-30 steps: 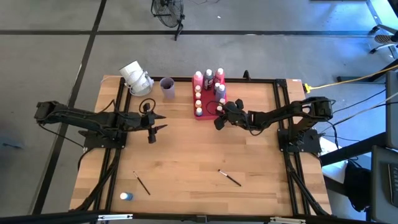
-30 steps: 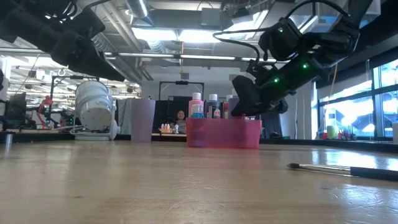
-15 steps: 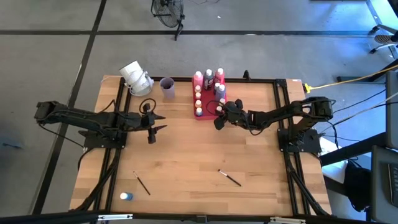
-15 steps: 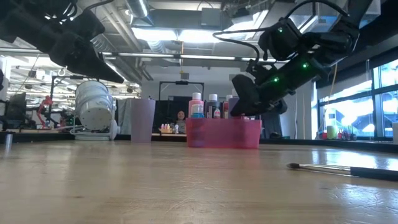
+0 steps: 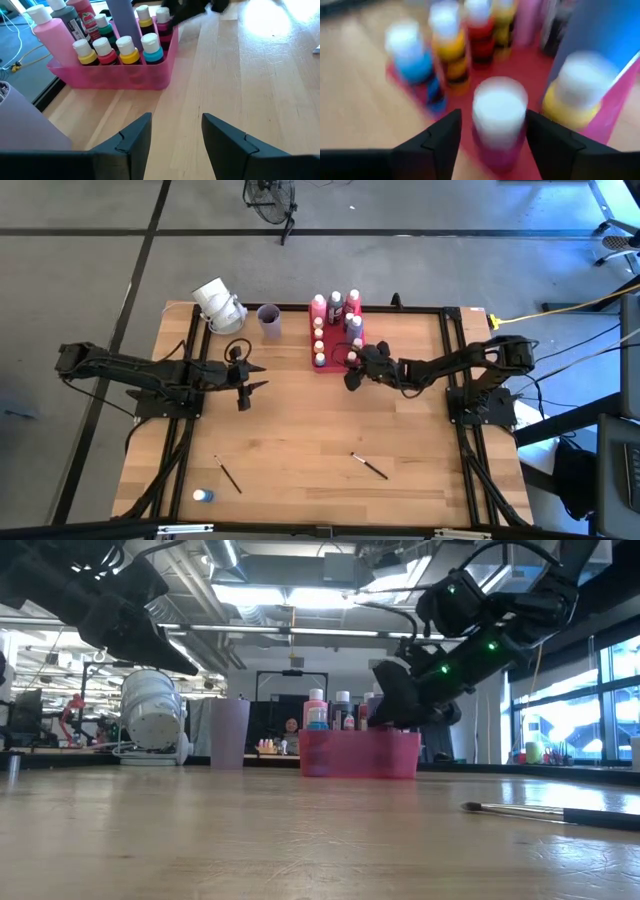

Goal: Pick & Place Paint Supplies
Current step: Put the purple paint bottle into the red bin, then put the black paint brush into the purple cup

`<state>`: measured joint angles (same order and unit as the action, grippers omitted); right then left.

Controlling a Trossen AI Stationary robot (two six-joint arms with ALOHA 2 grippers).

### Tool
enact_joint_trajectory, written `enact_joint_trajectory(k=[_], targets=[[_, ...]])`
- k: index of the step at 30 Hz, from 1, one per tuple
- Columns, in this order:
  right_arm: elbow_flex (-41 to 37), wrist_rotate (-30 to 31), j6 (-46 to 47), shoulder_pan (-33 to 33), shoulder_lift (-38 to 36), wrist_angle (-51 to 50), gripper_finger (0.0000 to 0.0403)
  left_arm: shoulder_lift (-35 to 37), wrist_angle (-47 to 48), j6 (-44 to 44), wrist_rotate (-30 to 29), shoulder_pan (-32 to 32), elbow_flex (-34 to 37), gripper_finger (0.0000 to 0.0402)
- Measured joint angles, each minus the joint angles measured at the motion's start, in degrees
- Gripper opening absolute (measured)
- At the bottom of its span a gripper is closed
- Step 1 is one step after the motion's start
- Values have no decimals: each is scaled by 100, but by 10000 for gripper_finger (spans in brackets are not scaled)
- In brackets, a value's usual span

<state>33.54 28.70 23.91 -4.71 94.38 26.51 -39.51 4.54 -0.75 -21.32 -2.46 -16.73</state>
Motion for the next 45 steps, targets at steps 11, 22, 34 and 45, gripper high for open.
enact_joint_trajectory(k=[11,22,34,45], targets=[[-15,88,-140,86,-56,-8,254,0,-2,64,-22,0,0,169],[-8,153,-320,194,-525,-150,254,-2,0,46,-17,0,0,169],[-2,-130,-71,705,-1594,-1243,254,380,-3,46,557,-15,-2,169],[2,-3241,692,1660,-1949,-1201,254,474,1,-2,796,-15,-2,169]])
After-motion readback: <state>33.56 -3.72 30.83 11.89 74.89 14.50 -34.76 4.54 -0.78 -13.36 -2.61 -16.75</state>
